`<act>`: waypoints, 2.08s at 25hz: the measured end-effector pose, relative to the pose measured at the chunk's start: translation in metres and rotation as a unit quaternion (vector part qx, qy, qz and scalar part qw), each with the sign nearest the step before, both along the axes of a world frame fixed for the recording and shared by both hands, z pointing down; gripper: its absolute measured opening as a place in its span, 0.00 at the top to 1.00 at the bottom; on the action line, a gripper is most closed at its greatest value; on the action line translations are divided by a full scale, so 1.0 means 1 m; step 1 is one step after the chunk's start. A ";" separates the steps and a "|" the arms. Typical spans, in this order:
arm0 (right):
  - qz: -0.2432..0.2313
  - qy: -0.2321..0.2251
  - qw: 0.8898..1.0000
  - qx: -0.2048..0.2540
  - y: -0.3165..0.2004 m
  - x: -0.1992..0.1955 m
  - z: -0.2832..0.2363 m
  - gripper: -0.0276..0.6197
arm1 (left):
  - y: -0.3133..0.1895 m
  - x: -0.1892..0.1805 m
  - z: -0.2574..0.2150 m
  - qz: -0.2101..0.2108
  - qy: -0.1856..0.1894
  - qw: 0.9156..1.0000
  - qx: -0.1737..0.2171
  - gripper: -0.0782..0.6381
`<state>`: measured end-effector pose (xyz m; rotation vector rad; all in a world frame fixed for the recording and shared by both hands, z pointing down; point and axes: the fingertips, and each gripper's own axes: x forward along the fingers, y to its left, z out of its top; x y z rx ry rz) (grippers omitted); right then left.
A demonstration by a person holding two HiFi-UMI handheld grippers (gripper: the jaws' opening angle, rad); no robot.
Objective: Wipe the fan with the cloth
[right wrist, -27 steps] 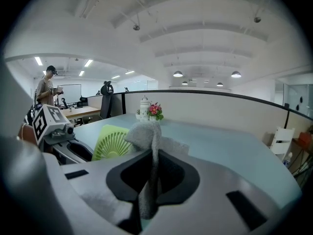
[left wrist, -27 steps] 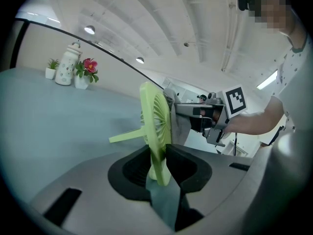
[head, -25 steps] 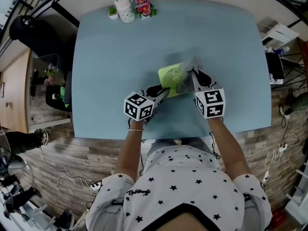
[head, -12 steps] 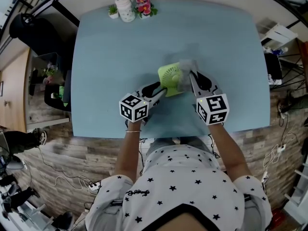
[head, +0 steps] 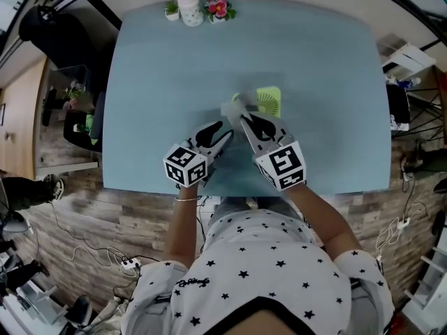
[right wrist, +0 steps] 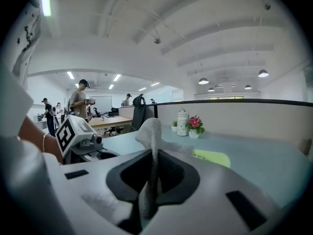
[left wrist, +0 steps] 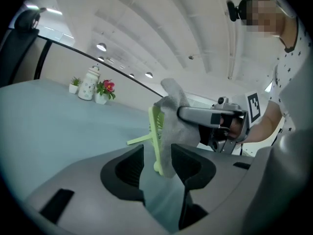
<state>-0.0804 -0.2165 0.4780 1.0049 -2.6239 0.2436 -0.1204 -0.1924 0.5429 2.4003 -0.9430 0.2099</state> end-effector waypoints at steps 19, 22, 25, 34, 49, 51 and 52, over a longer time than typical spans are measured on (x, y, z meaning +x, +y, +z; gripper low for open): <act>0.022 0.069 0.997 -0.014 -0.016 0.025 0.045 0.92 | 0.009 -0.004 -0.002 -0.028 0.004 1.000 -0.004 0.64; 0.035 0.069 0.997 -0.014 -0.021 0.038 0.044 0.92 | 0.007 -0.001 0.000 -0.027 -0.002 1.000 -0.008 0.64; 0.052 0.071 0.996 -0.011 -0.026 0.053 0.047 0.92 | 0.005 0.002 0.002 -0.027 -0.004 1.000 -0.011 0.64; 0.101 0.068 0.992 -0.025 -0.040 0.095 0.050 0.92 | 0.002 0.010 0.015 -0.017 -0.033 0.999 -0.022 0.64; 0.082 0.039 0.996 -0.021 -0.018 0.095 0.030 0.92 | 0.001 0.007 0.011 -0.028 -0.026 0.999 -0.019 0.64; 0.057 0.032 0.998 -0.017 -0.005 0.081 0.023 0.92 | 0.003 0.004 0.009 -0.032 -0.025 0.999 -0.019 0.64; 0.045 0.029 0.998 -0.016 0.001 0.074 0.021 0.92 | 0.003 0.002 0.009 -0.034 -0.025 0.999 -0.019 0.64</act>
